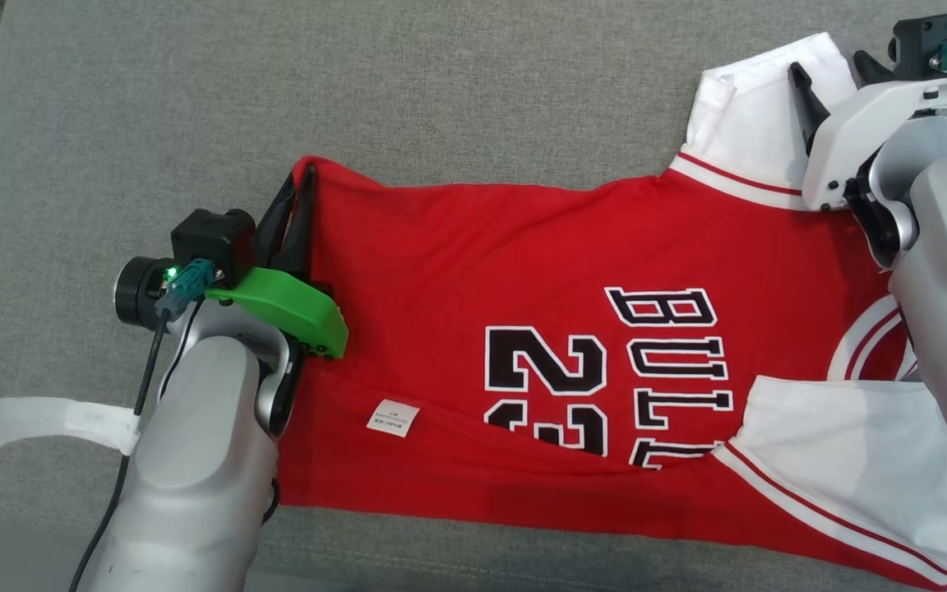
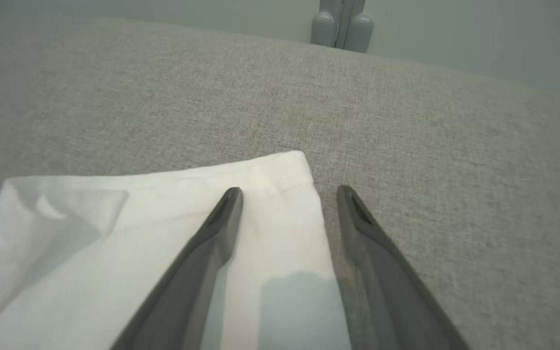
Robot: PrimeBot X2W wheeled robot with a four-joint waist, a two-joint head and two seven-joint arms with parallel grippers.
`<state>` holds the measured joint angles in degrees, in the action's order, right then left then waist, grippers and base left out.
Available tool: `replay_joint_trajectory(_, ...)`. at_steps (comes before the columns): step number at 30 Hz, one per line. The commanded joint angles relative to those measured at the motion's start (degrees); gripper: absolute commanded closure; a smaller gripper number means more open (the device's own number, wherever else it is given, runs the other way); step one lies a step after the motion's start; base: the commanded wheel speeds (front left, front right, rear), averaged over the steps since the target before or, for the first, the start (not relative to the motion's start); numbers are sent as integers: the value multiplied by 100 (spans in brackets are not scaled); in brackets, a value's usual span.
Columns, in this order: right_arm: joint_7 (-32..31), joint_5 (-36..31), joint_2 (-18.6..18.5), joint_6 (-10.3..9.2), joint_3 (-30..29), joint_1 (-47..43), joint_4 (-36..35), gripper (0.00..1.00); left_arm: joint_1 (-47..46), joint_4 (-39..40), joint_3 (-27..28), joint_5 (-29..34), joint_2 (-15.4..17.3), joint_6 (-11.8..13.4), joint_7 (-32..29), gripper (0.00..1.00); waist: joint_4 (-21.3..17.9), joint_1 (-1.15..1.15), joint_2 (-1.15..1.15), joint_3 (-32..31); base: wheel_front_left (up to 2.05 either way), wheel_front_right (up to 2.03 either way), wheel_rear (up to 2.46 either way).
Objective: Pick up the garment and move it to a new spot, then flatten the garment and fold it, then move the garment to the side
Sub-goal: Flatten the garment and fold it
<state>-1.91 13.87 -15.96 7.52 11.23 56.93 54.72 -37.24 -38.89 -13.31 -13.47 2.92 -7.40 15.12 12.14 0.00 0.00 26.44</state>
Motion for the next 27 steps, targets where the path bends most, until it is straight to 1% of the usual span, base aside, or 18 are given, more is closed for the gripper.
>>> replay_joint_trajectory(1,14,-29,1,-9,-22,68,101,0,-113,30,-30,-15,6,-15,0,100,42,0,0,53,0,0,0)
replay_joint_trajectory(5,-39,-108,20,-9,-42,166,402,0,-170,15,-95,-71,6,-15,0,100,68,0,0,87,0,0,0)
replay_joint_trajectory(6,-43,-118,25,-9,-43,194,469,8,-174,18,-104,-88,6,-15,0,100,70,0,0,93,0,0,0)
replay_joint_trajectory(7,-43,-126,30,-10,-42,213,521,49,-182,22,-117,-96,6,-13,0,100,72,0,0,98,0,0,0)
replay_joint_trajectory(8,-25,-123,39,-10,-38,226,565,67,-191,28,-124,-107,6,-12,0,100,73,0,0,100,0,0,0)
replay_joint_trajectory(9,2,-129,38,-10,-33,246,602,94,-199,30,-130,-108,6,-11,0,100,70,0,0,101,0,0,0)
replay_joint_trajectory(10,31,-142,16,-10,-36,281,629,100,-207,28,-132,-107,5,-9,0,100,66,0,0,104,0,0,0)
replay_joint_trajectory(15,234,-199,-67,-11,-35,470,716,100,-230,-21,-97,-119,6,-3,0,100,37,0,0,93,0,0,0)
replay_joint_trajectory(22,703,-367,-152,-11,-134,772,831,100,-369,-100,79,-3,8,3,0,100,-10,0,0,60,0,0,0)
replay_joint_trajectory(27,963,-450,-119,-11,-213,894,929,100,-435,-130,278,95,10,2,0,100,-62,0,0,14,0,0,0)
